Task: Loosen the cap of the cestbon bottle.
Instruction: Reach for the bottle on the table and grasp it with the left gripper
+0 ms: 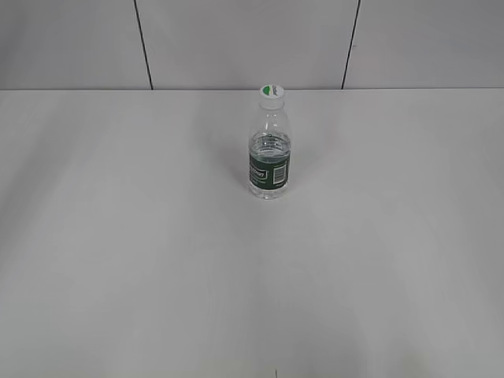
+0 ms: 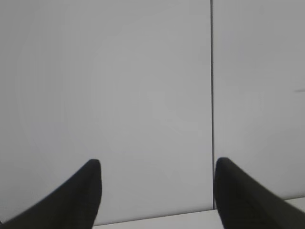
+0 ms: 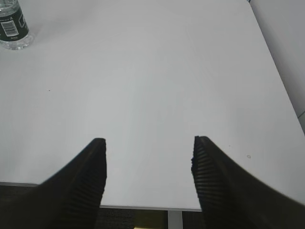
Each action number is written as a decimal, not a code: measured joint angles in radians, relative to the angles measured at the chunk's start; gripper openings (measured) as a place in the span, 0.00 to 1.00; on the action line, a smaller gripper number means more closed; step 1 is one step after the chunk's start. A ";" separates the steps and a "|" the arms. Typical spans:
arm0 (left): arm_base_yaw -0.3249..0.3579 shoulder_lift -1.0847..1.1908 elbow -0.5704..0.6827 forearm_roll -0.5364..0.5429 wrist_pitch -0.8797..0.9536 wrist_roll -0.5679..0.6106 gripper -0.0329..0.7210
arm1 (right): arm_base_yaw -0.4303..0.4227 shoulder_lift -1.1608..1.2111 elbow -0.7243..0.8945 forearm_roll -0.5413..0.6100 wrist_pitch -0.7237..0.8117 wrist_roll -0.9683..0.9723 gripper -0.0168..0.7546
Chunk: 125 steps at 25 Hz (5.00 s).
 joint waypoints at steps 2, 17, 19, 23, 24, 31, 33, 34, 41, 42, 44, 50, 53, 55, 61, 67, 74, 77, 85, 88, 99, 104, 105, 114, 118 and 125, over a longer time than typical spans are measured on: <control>-0.002 0.033 0.001 0.003 -0.039 -0.009 0.65 | 0.000 0.000 0.000 0.000 0.000 0.000 0.60; -0.010 0.231 0.294 0.495 -0.723 -0.402 0.64 | 0.000 0.000 0.000 0.000 0.000 0.000 0.60; -0.010 0.266 0.320 0.550 -0.789 -0.415 0.64 | 0.000 0.000 0.000 0.000 0.000 0.000 0.60; -0.010 0.325 0.375 0.690 -0.917 -0.438 0.64 | 0.000 0.000 0.000 0.000 0.000 0.000 0.60; -0.010 0.337 0.386 0.719 -0.944 -0.440 0.64 | 0.000 0.000 0.000 0.000 0.000 0.000 0.60; -0.010 0.392 0.408 0.908 -0.988 -0.473 0.64 | 0.000 0.000 0.000 0.000 0.000 0.000 0.60; -0.010 0.425 0.408 0.927 -0.992 -0.481 0.64 | 0.000 0.000 0.000 0.000 0.000 0.000 0.60; -0.010 0.449 0.408 0.932 -0.992 -0.483 0.64 | 0.000 0.000 0.000 0.000 0.000 0.000 0.60; -0.012 0.575 0.406 0.968 -0.990 -0.489 0.64 | 0.000 0.000 0.000 0.000 0.000 0.000 0.60; -0.014 0.583 0.406 0.972 -0.989 -0.489 0.64 | 0.000 0.000 0.000 0.000 0.000 0.000 0.60; -0.014 0.590 0.405 0.972 -0.989 -0.489 0.63 | 0.000 0.000 0.000 0.000 0.000 0.000 0.60; -0.015 0.593 0.400 0.964 -0.990 -0.531 0.63 | 0.000 0.000 0.000 0.000 0.000 0.000 0.60; -0.030 0.593 0.400 0.960 -0.990 -0.555 0.65 | 0.000 0.000 0.000 0.000 0.000 0.000 0.60; -0.049 0.593 0.399 0.979 -0.990 -0.558 0.69 | 0.000 0.000 0.000 0.000 0.000 0.000 0.60; -0.139 0.593 0.350 1.033 -0.990 -0.559 0.78 | 0.000 0.000 0.000 0.000 0.000 0.000 0.60; -0.202 0.604 0.279 0.973 -0.991 -0.559 0.78 | 0.000 0.000 0.000 0.000 0.000 0.000 0.60; -0.241 0.699 0.167 0.977 -0.991 -0.596 0.78 | 0.000 0.000 0.000 0.000 0.000 0.000 0.60; -0.255 0.724 0.138 0.979 -0.990 -0.609 0.78 | 0.000 0.000 0.000 0.000 0.000 0.000 0.60; -0.298 0.779 0.072 0.982 -0.990 -0.616 0.78 | 0.000 0.000 0.000 0.000 0.000 0.000 0.60; -0.304 0.787 0.049 0.973 -0.986 -0.620 0.78 | 0.000 0.000 0.000 0.000 0.000 0.000 0.60; -0.333 0.849 -0.039 0.958 -0.960 -0.691 0.78 | 0.000 0.000 0.000 0.000 0.000 0.000 0.60; -0.356 0.867 -0.092 0.958 -0.915 -0.703 0.78 | 0.000 0.000 0.000 0.000 0.000 0.000 0.60; -0.358 0.873 -0.103 0.960 -0.907 -0.710 0.78 | 0.000 0.000 0.000 0.000 0.000 0.000 0.60; -0.362 0.940 -0.202 0.994 -0.900 -0.811 0.78 | 0.000 0.000 0.000 0.000 0.000 0.000 0.60; -0.369 0.940 -0.209 0.996 -0.900 -0.814 0.78 | 0.000 0.000 0.000 0.000 0.000 0.000 0.60; -0.369 0.940 -0.209 0.986 -0.908 -0.814 0.61 | 0.000 0.000 0.000 0.000 0.000 0.000 0.60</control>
